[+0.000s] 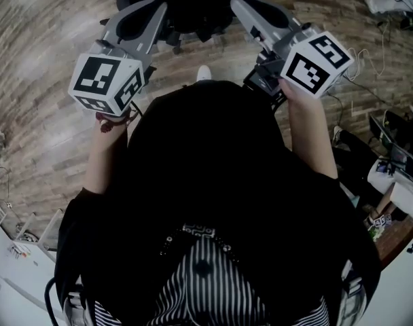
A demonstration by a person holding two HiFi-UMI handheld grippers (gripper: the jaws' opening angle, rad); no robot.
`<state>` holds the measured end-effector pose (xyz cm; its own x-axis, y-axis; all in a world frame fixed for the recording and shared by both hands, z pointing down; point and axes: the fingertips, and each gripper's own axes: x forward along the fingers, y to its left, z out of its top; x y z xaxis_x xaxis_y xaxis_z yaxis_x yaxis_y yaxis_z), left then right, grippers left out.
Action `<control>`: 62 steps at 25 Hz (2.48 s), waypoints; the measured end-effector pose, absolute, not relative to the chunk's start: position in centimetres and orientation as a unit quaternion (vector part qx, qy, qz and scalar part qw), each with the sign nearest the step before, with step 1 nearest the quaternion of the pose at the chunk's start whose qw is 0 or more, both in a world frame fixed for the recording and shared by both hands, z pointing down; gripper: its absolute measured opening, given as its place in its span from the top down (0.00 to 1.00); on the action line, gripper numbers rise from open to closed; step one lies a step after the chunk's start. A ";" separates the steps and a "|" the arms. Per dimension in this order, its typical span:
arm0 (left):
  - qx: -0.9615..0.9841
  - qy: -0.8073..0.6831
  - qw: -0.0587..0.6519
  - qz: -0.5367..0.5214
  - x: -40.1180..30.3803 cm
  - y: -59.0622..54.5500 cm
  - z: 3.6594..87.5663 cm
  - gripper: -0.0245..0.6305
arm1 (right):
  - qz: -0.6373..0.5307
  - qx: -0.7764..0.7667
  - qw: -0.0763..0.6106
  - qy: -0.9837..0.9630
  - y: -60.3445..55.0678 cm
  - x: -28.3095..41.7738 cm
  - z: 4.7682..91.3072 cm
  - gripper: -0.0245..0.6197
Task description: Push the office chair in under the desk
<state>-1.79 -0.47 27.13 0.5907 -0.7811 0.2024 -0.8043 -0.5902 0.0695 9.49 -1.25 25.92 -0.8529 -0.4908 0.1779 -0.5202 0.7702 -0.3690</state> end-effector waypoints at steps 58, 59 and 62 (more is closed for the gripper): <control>0.824 -0.498 0.210 0.168 -10.8 -10.3 39.6 0.25 | 0.232 0.400 0.183 -0.868 -12.6 14.1 37.8 0.50; 0.824 -0.497 0.210 0.172 -10.8 -10.6 39.8 0.25 | 0.232 0.401 0.184 -0.867 -12.8 14.0 37.8 0.50; 0.824 -0.497 0.209 0.177 -10.9 -11.2 40.1 0.25 | 0.235 0.410 0.181 -0.862 -13.5 13.8 37.8 0.50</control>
